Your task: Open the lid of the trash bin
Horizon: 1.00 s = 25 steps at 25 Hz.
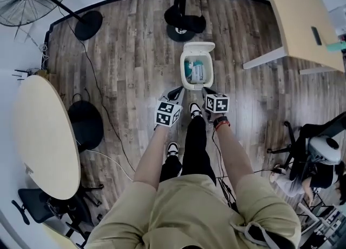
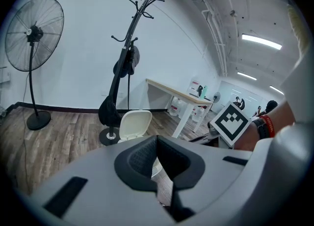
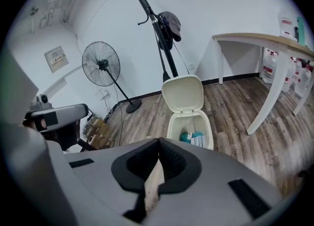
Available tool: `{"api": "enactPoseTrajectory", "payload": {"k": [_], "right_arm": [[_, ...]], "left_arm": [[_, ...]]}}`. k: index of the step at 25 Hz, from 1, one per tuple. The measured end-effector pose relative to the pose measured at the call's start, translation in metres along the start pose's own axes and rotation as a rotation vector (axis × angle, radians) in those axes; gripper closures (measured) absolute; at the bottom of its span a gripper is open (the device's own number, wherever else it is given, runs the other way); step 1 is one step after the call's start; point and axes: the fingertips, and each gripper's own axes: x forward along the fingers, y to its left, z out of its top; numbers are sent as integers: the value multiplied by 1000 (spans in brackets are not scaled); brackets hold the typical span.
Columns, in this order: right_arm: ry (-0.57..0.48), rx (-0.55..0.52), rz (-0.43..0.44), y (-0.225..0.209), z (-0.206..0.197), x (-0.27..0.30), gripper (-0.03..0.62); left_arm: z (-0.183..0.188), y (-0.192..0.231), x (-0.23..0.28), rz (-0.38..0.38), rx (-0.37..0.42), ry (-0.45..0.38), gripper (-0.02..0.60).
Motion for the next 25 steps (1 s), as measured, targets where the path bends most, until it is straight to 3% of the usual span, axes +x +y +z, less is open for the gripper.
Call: {"api": "enactPoseTrajectory", "payload": {"k": [16, 25], "right_arm": [[-151, -92, -43, 86, 37, -145, 579], [-269, -147, -54, 124, 39, -221, 579]], "left_arm": [[52, -53, -120, 63, 5, -93, 558], [88, -90, -175, 85, 75, -167, 558]]}}
